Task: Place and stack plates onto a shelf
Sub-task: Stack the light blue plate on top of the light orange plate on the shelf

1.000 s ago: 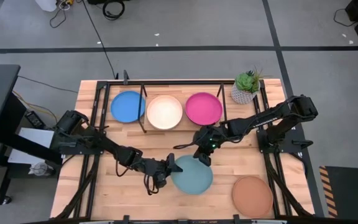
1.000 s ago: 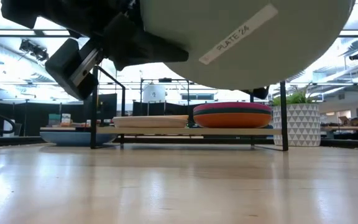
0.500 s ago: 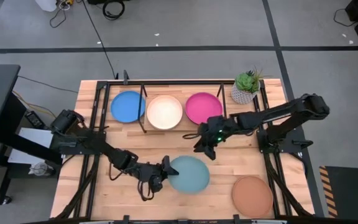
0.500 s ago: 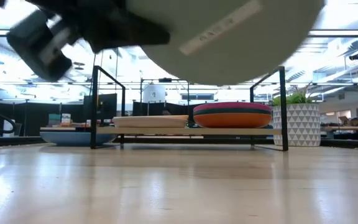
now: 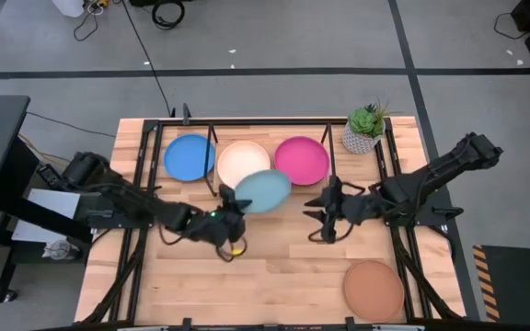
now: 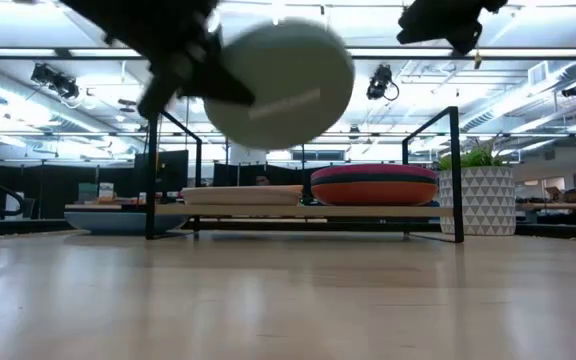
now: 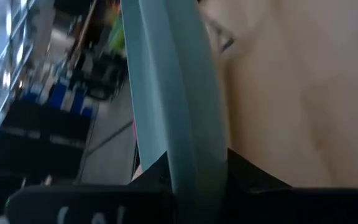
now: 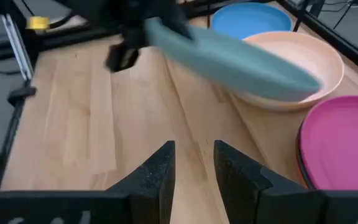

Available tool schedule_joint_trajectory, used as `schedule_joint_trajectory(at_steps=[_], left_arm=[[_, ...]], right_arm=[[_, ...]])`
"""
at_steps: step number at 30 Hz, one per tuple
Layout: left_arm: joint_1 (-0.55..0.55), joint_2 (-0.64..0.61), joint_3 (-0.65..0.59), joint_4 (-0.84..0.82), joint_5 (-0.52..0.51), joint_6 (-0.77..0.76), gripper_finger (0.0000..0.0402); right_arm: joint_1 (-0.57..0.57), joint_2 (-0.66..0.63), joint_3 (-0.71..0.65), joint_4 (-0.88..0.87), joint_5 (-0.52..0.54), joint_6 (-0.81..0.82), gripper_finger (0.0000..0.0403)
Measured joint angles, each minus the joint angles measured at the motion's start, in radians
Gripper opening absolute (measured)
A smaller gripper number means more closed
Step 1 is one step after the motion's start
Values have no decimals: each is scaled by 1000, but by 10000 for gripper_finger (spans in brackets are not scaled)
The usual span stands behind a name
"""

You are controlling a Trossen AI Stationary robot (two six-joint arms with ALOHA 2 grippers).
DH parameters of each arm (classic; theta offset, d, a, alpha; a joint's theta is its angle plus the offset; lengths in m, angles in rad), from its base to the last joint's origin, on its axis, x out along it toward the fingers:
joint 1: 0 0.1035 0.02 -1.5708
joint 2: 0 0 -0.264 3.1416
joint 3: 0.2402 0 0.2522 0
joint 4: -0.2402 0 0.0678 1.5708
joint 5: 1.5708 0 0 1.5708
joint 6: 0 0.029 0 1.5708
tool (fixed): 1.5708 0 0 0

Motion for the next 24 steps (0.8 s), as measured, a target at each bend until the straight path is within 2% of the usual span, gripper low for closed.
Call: schedule_joint_trajectory(at_steps=[4, 7, 14, 20, 24], left_arm=[[62, 38, 37, -32, -16, -8, 58], [102, 89, 97, -114, -27, -19, 58], [186, 206, 194, -304, -159, -18, 58], [223, 215, 196, -378, -112, -53, 62], [227, 215, 196, -398, -89, -94, 95]], right_arm=[[22, 22, -1, -5, 9, 0, 117], [25, 33, -1, -6, -24, 16, 117], [48, 54, -1, -2, -81, 43, 116], [82, 53, -1, -10, -80, 82, 116], [100, 53, -1, -15, -51, 105, 116]])
